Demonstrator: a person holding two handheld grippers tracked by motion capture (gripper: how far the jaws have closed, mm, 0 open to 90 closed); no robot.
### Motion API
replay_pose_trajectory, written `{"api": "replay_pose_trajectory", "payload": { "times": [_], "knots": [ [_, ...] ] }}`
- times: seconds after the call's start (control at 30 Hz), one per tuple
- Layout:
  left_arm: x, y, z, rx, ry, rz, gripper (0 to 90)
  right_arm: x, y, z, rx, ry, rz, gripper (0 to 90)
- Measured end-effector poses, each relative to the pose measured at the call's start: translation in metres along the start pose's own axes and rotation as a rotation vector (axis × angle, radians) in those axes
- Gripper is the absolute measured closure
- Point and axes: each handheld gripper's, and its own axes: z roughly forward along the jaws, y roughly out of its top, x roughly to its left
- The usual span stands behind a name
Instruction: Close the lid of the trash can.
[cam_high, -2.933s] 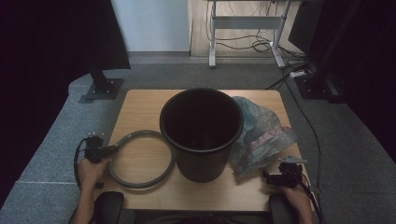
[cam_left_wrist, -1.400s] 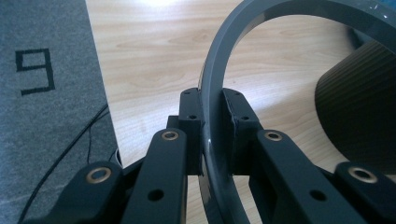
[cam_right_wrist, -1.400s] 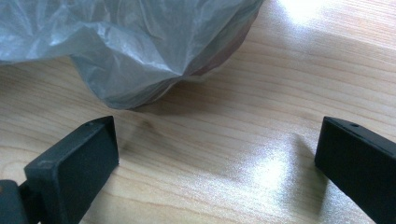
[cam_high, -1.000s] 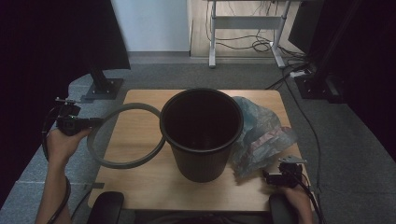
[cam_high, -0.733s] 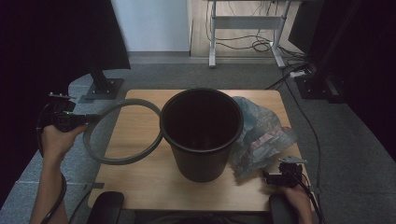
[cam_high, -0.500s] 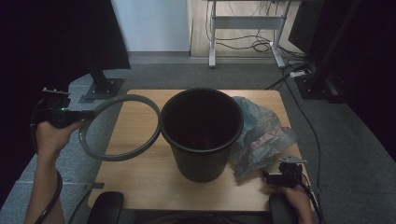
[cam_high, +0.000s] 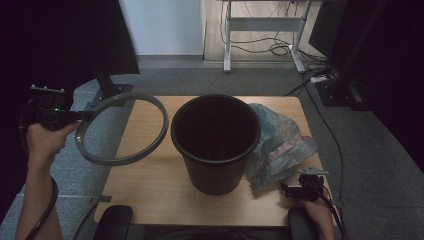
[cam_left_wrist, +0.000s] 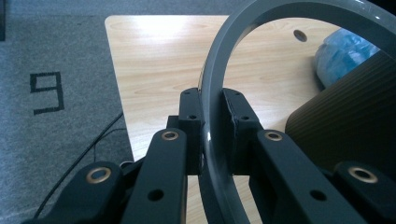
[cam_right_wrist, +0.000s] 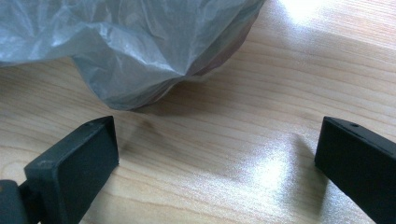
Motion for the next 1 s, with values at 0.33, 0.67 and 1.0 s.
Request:
{"api": "replay_pose_trajectory", "payload": {
  "times": [0.33,0.67,1.0],
  "knots": [
    [-0.016,0.016,-0.004,-0.018,-0.019,0.029,79.4,0.0,0.0,0.0,0.0,0.0,0.001,0.0],
    [-0.037,0.029,0.007,-0.017,-0.031,0.069,79.3,0.0,0.0,0.0,0.001,0.0,0.002,0.0],
    [-0.055,0.038,0.027,0.002,-0.047,0.099,79.2,0.0,0.0,0.0,0.001,0.0,0.002,0.0]
  ]
}}
